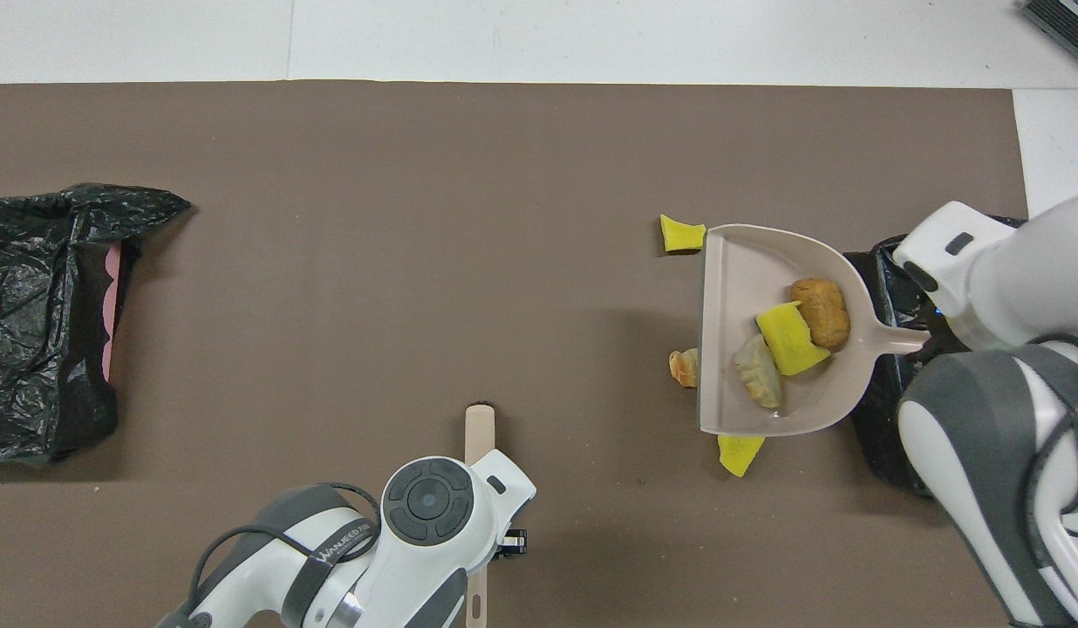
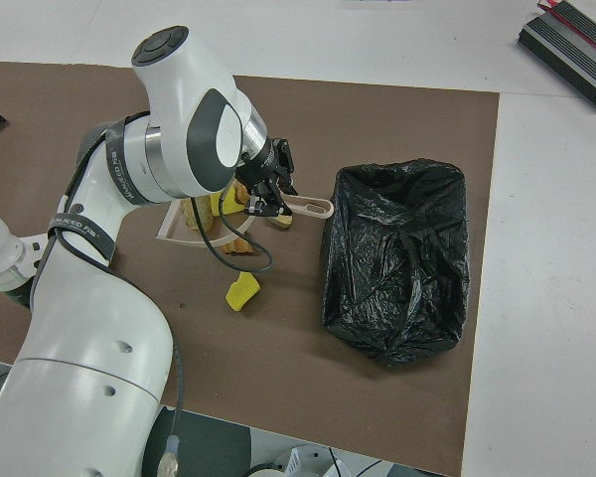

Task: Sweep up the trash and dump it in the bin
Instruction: 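Carry the loaded dustpan with the right gripper over the nearby trash bag, then tilt the dustpan with the right gripper to dump debris into the bag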

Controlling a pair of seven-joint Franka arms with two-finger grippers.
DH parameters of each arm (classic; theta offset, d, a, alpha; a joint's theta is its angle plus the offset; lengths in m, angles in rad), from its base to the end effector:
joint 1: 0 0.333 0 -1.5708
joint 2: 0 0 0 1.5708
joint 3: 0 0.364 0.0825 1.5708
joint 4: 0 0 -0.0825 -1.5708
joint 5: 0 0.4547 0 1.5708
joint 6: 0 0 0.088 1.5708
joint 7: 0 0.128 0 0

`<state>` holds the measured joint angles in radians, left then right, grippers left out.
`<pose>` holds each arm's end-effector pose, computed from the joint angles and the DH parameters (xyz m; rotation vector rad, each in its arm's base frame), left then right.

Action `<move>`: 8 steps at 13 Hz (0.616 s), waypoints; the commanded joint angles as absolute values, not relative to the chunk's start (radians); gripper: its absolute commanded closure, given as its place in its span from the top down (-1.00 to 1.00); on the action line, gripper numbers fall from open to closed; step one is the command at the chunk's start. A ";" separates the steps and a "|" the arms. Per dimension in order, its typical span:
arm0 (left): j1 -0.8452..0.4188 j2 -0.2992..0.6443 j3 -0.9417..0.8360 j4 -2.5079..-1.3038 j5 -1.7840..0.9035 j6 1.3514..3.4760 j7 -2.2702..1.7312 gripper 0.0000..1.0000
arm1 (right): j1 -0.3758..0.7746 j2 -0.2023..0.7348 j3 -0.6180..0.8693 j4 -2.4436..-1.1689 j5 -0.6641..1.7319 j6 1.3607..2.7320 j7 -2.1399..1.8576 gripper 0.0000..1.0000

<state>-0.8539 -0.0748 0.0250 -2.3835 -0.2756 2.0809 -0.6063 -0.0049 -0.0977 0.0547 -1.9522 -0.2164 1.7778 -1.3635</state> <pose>0.3278 -0.3854 0.3147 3.0794 -0.0926 -0.4955 0.5852 0.0070 0.5233 2.2330 2.0097 -0.2899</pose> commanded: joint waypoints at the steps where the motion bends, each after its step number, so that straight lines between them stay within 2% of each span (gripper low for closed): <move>1: -0.818 -0.092 0.026 -2.367 -0.253 2.079 -0.621 1.00 | -0.127 -0.152 0.058 -2.014 -0.193 1.787 -1.483 -1.00; 5: -0.747 -0.089 0.029 -2.292 -0.250 2.023 -0.600 1.00 | -0.326 -0.149 0.057 -2.003 -0.181 1.805 -1.659 -1.00; 8: -0.690 -0.035 0.029 -2.215 -0.250 2.040 -0.575 1.00 | -0.425 -0.149 0.049 -2.002 -0.208 1.854 -1.749 -1.00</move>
<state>-0.7232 -0.0737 0.0340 -2.2776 -0.2673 2.0576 -0.5876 -0.3748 -0.1339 0.0423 -1.9926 -0.2103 1.8196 -1.7049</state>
